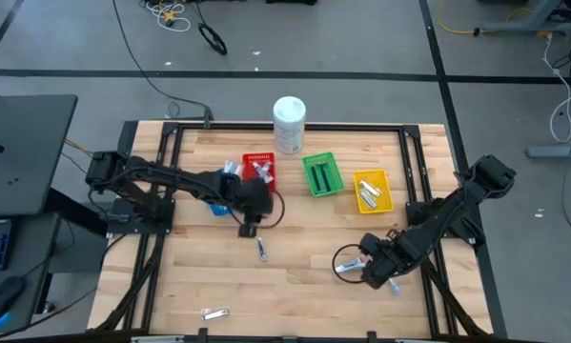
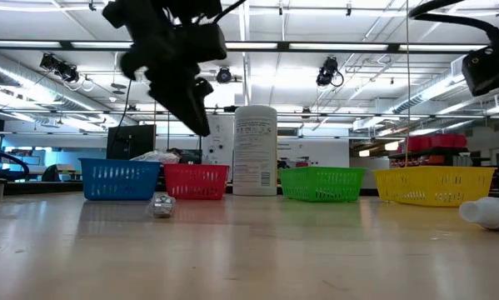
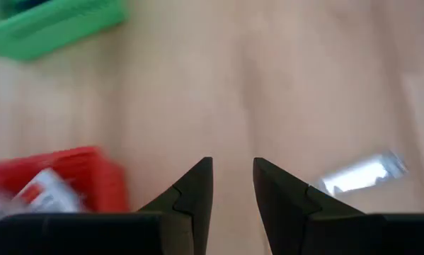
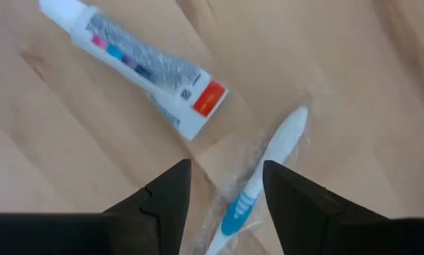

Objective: Pick & Place Travel size toiletries
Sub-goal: Put the nail cutter into the yellow bin

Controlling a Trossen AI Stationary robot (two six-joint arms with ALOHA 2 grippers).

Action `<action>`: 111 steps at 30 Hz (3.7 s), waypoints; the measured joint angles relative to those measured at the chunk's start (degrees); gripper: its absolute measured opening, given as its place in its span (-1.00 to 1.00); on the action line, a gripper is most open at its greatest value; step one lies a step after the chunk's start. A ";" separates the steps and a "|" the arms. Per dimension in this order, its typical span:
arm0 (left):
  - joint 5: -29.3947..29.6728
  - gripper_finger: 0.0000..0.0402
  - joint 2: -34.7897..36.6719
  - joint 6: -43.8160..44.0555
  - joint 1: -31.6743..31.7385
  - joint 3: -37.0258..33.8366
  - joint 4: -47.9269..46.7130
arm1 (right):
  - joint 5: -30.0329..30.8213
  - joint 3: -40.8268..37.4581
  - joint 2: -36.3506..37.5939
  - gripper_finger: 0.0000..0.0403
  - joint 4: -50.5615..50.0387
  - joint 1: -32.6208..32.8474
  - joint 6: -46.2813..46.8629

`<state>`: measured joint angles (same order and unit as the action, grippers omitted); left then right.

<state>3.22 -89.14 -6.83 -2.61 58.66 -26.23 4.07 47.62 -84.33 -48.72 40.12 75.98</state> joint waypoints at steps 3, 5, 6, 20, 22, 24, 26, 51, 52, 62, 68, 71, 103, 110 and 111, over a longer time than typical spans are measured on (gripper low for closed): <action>-2.53 -0.44 0.00 -7.37 -2.50 -1.68 0.74 | 0.40 0.00 0.00 -0.08 -0.20 -0.03 -1.09; -3.93 -0.44 0.00 -11.20 -4.10 -3.03 0.69 | 0.37 0.00 0.00 -0.08 -0.29 0.00 -1.34; -4.37 -0.44 0.00 -12.24 -4.84 -3.70 0.91 | 0.36 0.00 0.00 -0.08 -0.27 0.00 -1.35; -9.20 -0.20 -0.02 -19.13 -9.67 -7.88 11.15 | 0.36 0.00 0.00 -0.08 0.14 -0.11 -3.60; -10.79 -0.08 -1.38 -20.75 -9.62 -7.86 11.86 | 0.32 0.00 0.00 -0.08 0.17 -0.28 -3.53; -12.48 0.02 -3.07 -21.69 -9.64 -8.01 11.24 | 0.32 0.00 0.00 -0.08 1.02 -0.53 -3.52; -14.08 0.10 -5.78 -22.19 -9.65 -7.86 13.43 | 0.32 0.00 0.02 -0.08 2.61 -0.97 -4.33; -14.05 -0.30 -13.25 -27.67 -6.65 -6.21 10.30 | 28.37 0.09 0.12 -0.08 29.84 -12.91 -33.97; -14.00 -0.36 -13.25 -27.05 -6.65 -6.22 10.54 | 27.97 0.09 -0.06 -0.08 31.39 -13.57 -35.23; -7.73 -0.78 -13.88 -23.40 -5.04 -3.71 12.97 | 18.46 0.00 -3.91 0.03 40.39 -20.13 -45.06; 1.60 -0.78 -13.81 -22.27 -3.00 -1.13 17.95 | 18.16 0.02 -7.85 0.04 44.84 -21.94 -53.01; 3.14 -0.77 -13.75 -22.54 -1.67 -0.67 21.37 | 20.80 0.04 -9.97 0.04 46.61 -22.72 -55.09; 5.07 -0.75 -13.70 -18.43 0.26 -0.56 29.26 | 27.32 0.04 -14.25 -0.30 56.32 -25.96 -69.37; 4.85 -0.75 -13.70 -18.27 0.26 -0.56 29.47 | 27.35 0.04 -14.25 -0.53 56.31 -25.95 -69.19; 4.75 -0.74 -13.70 -18.01 0.26 -0.56 29.47 | 27.40 0.04 -14.25 -0.56 56.41 -25.95 -69.15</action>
<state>7.97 -102.85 -24.84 -2.35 58.11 3.24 31.47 47.66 -98.59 7.70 14.17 6.84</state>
